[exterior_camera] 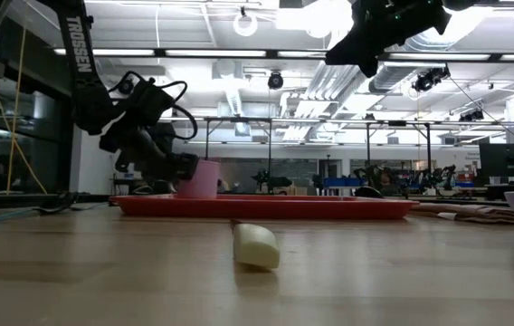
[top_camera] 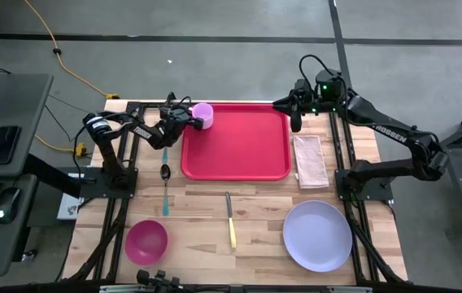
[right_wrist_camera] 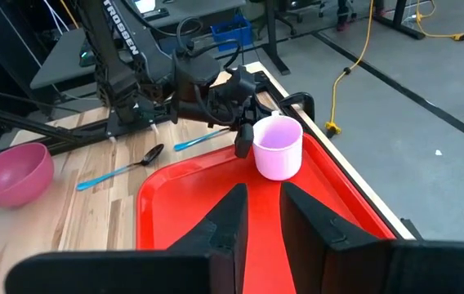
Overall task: Set up tray
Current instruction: Put the pink mug on the red tray
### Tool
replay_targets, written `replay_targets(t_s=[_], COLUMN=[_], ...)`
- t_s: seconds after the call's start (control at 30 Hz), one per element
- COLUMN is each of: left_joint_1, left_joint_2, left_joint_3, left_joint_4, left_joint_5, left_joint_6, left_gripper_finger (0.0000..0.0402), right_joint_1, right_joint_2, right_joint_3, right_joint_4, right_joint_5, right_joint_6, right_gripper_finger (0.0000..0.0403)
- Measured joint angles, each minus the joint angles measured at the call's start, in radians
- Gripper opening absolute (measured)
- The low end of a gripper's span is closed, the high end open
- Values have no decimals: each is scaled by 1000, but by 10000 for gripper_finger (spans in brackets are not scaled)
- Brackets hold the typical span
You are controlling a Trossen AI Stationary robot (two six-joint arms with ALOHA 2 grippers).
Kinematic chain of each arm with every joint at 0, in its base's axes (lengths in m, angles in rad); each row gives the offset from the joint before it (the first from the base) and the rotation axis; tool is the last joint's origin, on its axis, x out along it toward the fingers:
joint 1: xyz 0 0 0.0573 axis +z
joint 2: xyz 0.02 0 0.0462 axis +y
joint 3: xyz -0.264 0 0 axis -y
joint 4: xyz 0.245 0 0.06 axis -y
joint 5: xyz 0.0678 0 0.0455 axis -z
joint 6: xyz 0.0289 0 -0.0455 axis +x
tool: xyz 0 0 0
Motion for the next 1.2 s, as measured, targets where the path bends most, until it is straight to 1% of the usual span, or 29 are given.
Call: replay_targets(t_s=[0.17, 0.87, 1.2], left_joint_1=[0, 0, 0], left_joint_2=[-1, -2, -2], left_joint_3=[0, 0, 0], left_joint_4=[-25, -20, -19], left_joint_5=[-9, -10, -11], left_joint_6=[-1, 1, 34], left_gripper_finger=[64, 65, 65], right_joint_1=[0, 0, 0], right_joint_2=[0, 0, 0], right_joint_3=[0, 0, 0], right_joint_4=[0, -22, -23], right_joint_5=[0, 0, 0], right_joint_6=[0, 6, 6], right_gripper_finger=[53, 51, 48])
